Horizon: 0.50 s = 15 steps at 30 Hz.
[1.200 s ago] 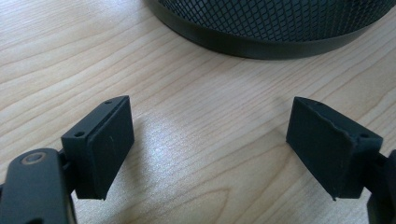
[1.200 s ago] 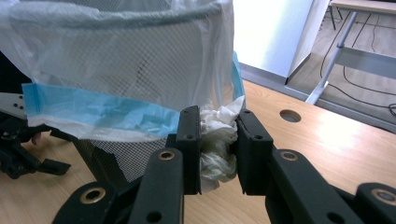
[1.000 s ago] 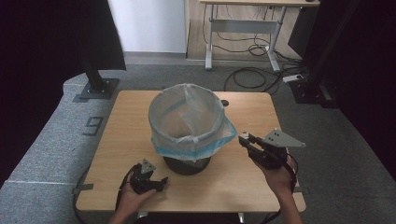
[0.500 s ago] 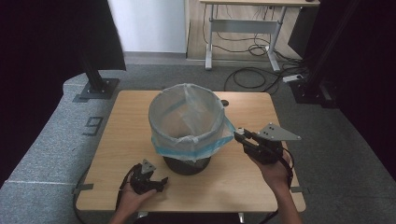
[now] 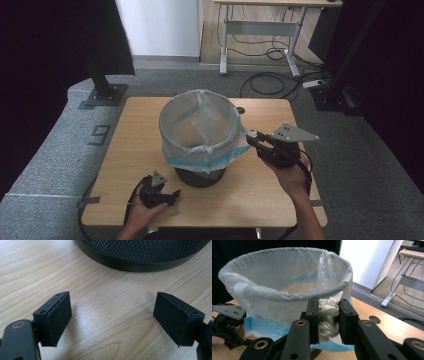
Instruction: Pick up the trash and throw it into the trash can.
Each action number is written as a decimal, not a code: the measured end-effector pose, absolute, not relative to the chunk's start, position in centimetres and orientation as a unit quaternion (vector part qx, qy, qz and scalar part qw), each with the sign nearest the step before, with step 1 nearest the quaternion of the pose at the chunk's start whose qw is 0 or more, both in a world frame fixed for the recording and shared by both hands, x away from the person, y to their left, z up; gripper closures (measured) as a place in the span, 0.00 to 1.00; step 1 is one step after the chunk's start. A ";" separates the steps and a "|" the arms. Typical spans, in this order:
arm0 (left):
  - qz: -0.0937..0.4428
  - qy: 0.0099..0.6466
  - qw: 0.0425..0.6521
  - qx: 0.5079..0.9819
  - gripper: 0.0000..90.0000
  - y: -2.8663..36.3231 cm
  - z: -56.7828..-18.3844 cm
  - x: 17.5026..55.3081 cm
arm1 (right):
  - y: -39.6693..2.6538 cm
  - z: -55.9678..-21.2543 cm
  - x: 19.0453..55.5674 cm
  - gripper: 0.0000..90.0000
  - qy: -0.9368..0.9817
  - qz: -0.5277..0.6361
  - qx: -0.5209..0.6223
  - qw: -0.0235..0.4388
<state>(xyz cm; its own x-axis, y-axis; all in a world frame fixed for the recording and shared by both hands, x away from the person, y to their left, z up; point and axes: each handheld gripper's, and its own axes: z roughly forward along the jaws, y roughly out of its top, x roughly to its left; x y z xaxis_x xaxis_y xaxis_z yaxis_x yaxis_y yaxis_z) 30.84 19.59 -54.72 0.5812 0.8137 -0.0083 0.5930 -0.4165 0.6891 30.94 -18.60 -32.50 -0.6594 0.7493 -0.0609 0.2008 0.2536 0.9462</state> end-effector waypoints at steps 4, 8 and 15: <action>0.166 0.427 0.332 0.825 0.16 19.6 -54.7 30.8 | -18.4 -32.0 30.9 0.81 0.750 0.523 0.311 0.260; 0.165 0.426 0.332 0.825 0.16 19.5 -54.7 30.8 | -18.1 -31.5 30.9 0.81 0.753 0.524 0.301 0.259; 0.166 0.426 0.331 0.825 0.16 19.5 -54.7 30.8 | -17.5 -30.8 31.1 0.81 0.757 0.525 0.292 0.258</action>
